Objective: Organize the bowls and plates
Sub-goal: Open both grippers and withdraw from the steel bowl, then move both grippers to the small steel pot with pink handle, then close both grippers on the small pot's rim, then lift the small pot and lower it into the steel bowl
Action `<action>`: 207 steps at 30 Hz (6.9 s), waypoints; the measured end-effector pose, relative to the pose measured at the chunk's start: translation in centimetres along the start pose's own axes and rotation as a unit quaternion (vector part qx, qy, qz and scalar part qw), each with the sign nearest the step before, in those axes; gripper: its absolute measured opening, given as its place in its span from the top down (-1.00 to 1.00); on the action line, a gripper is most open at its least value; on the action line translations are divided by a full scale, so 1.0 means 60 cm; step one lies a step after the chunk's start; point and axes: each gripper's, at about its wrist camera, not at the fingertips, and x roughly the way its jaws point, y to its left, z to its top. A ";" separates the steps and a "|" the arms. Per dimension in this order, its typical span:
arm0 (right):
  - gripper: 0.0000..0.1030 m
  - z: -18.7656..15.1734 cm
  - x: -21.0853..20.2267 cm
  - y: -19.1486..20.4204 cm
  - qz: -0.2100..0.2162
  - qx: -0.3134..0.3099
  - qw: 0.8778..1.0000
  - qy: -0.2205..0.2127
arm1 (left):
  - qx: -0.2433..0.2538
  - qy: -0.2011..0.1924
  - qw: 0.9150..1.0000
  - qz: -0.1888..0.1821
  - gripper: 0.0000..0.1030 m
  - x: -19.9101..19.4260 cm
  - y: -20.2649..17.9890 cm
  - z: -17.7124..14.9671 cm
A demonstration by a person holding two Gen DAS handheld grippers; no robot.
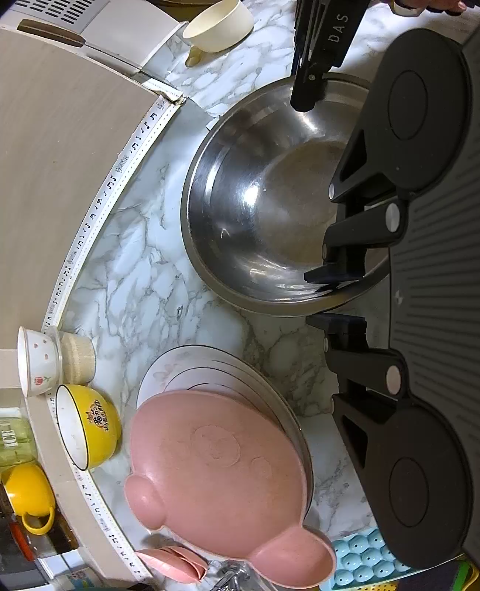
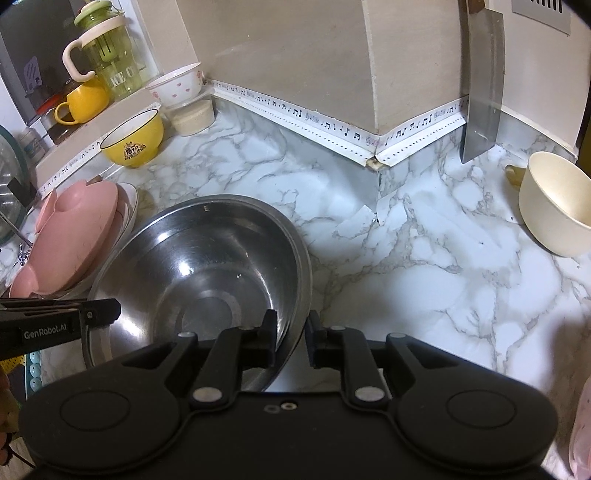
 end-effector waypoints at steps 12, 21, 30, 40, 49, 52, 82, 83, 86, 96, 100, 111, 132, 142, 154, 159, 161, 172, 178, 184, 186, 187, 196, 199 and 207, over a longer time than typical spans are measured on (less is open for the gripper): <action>0.43 0.005 -0.034 -0.009 -0.002 0.013 1.000 -0.019 | 0.022 -0.014 1.000 0.004 0.69 -0.029 0.000 -0.002; 0.14 0.008 -0.089 -0.012 -0.013 0.014 0.998 -0.052 | 0.053 -0.053 0.997 -0.019 0.42 -0.076 -0.024 0.006; -0.31 -0.001 -0.167 -0.024 -0.029 0.016 0.995 -0.090 | 0.103 -0.106 0.987 -0.065 -0.20 -0.120 -0.099 0.016; -0.92 -0.027 -0.254 -0.072 -0.086 0.034 0.987 -0.131 | 0.166 -0.126 0.969 -0.134 -0.37 -0.147 -0.211 0.020; -0.99 -0.060 -0.318 -0.134 -0.146 0.083 0.976 -0.141 | 0.226 -0.128 0.947 -0.187 -0.48 -0.157 -0.311 0.003; -0.99 -0.075 -0.333 -0.155 -0.169 0.101 0.971 -0.137 | 0.249 -0.126 0.939 -0.200 -0.49 -0.156 -0.346 -0.005; -0.69 -0.188 -0.322 -0.353 -0.205 0.289 0.932 -0.072 | 0.387 -0.002 0.896 -0.219 -0.47 0.027 -0.635 -0.024; -0.63 -0.188 -0.317 -0.354 -0.199 0.289 0.934 -0.069 | 0.387 -0.002 0.896 -0.217 -0.46 0.029 -0.638 -0.023; -0.52 -0.185 -0.303 -0.353 -0.189 0.280 0.939 -0.062 | 0.384 0.007 0.897 -0.218 -0.44 0.039 -0.647 -0.023; -0.13 -0.174 -0.279 -0.364 -0.156 0.297 0.941 -0.035 | 0.382 0.040 0.896 -0.223 0.16 0.061 -0.666 -0.025; 0.06 -0.177 -0.277 -0.371 -0.154 0.321 0.934 -0.032 | 0.388 0.043 0.893 -0.225 0.35 0.065 -0.666 -0.026; 0.62 -0.163 -0.259 -0.372 -0.177 0.310 0.934 -0.014 | 0.392 0.058 0.890 -0.226 0.60 0.055 -0.630 -0.022; 0.86 -0.100 -0.243 -0.315 -0.188 0.217 0.958 -0.004 | 0.348 0.039 0.912 -0.212 0.94 0.002 -0.502 -0.010; 0.86 -0.057 -0.251 -0.242 -0.174 0.169 0.970 -0.022 | 0.317 0.011 0.928 -0.194 0.94 -0.049 -0.418 0.023; 0.86 0.019 -0.240 -0.110 -0.128 0.095 0.986 -0.042 | 0.267 -0.034 0.952 -0.147 0.94 -0.111 -0.266 0.069; 0.86 0.050 -0.219 -0.051 -0.100 0.061 0.992 -0.040 | 0.234 -0.042 0.964 -0.122 0.94 -0.127 -0.200 0.088; 0.86 0.061 -0.207 -0.028 -0.089 0.047 0.994 -0.039 | 0.221 -0.044 0.968 -0.111 0.94 -0.130 -0.175 0.095; 0.86 0.082 -0.125 0.059 -0.031 0.007 0.999 0.005 | 0.163 -0.014 0.985 -0.060 0.94 -0.104 -0.070 0.104; 0.86 0.081 -0.082 0.073 -0.016 0.005 0.999 0.038 | 0.146 0.013 0.988 -0.047 0.94 -0.074 -0.050 0.102; 0.86 0.078 -0.052 0.072 -0.010 0.008 0.998 0.062 | 0.139 0.031 0.989 -0.042 0.94 -0.048 -0.044 0.102; 0.86 0.077 -0.044 0.070 -0.010 0.009 0.998 0.068 | 0.139 0.035 0.989 -0.040 0.94 -0.039 -0.044 0.103; 0.86 0.077 -0.040 0.068 -0.010 0.010 0.997 0.071 | 0.140 0.037 0.989 -0.040 0.94 -0.036 -0.045 0.103; 0.86 0.078 -0.012 0.061 -0.012 0.012 0.996 0.088 | 0.140 0.050 0.988 -0.037 0.94 -0.006 -0.046 0.108; 0.86 0.078 -0.003 0.059 -0.013 0.015 0.996 0.093 | 0.141 0.051 0.988 -0.035 0.94 -0.001 -0.046 0.109; 0.84 0.083 0.000 0.060 -0.009 0.011 0.996 0.088 | 0.140 0.054 0.988 -0.036 0.93 0.008 -0.043 0.110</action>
